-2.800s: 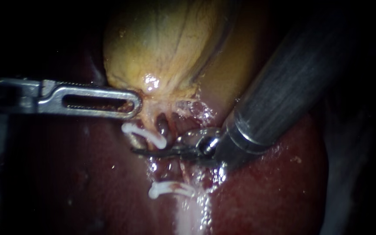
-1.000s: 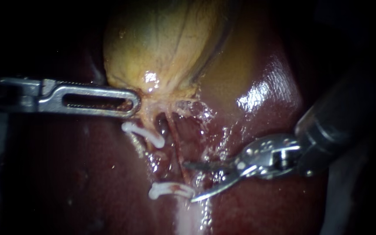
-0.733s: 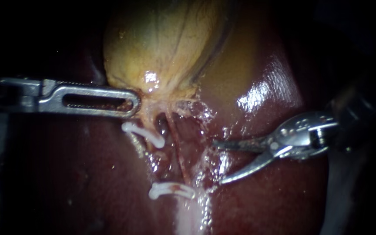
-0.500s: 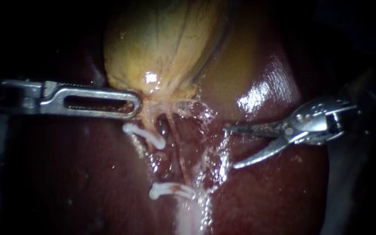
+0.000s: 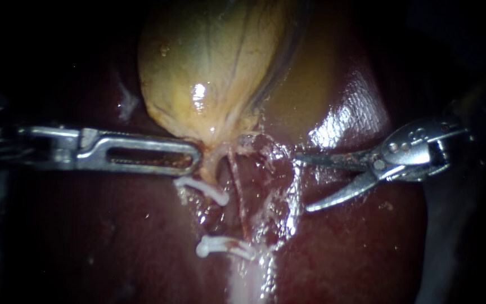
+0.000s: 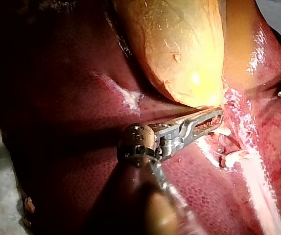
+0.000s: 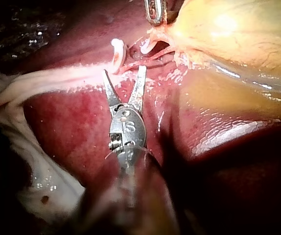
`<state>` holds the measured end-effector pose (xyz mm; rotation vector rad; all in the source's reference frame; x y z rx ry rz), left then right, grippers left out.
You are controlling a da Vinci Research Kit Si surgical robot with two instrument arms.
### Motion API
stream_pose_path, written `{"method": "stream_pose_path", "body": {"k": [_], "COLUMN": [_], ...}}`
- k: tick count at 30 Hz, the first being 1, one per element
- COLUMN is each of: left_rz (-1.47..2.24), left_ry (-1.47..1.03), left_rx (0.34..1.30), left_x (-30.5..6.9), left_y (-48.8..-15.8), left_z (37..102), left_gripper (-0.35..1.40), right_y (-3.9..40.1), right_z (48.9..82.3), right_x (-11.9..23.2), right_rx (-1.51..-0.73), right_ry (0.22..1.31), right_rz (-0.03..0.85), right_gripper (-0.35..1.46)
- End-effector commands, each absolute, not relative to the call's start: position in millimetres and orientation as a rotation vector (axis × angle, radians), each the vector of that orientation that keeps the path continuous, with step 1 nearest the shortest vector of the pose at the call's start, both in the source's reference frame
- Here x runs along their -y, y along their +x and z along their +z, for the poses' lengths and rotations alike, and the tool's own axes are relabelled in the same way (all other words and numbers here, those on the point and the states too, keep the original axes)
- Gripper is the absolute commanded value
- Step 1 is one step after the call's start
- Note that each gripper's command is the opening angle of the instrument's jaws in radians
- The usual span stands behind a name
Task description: Go back from the cut left tube
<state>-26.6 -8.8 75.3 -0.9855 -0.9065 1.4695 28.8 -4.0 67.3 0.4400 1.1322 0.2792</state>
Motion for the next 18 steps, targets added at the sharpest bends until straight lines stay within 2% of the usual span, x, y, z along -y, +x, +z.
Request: {"method": "stream_pose_path", "body": {"k": [1, 6, 18], "left_rz": [1.471, 1.473, 1.476], "left_ry": [-0.984, -0.985, -0.982], "left_rx": [0.908, 0.911, 0.911], "left_x": [8.8, 8.5, 8.3], "left_y": [-26.9, -28.0, -28.1], "left_z": [75.4, 76.3, 76.7], "left_gripper": [-0.35, -0.35, -0.35], "right_y": [28.8, 28.8, 28.8], "right_z": [67.3, 67.3, 67.2], "right_x": [4.0, 3.9, 3.8], "right_rx": [-1.132, -1.133, -1.138], "right_ry": [0.44, 0.437, 0.436], "right_rz": [0.279, 0.274, 0.277], "right_gripper": [1.43, 1.43, 1.43]}}
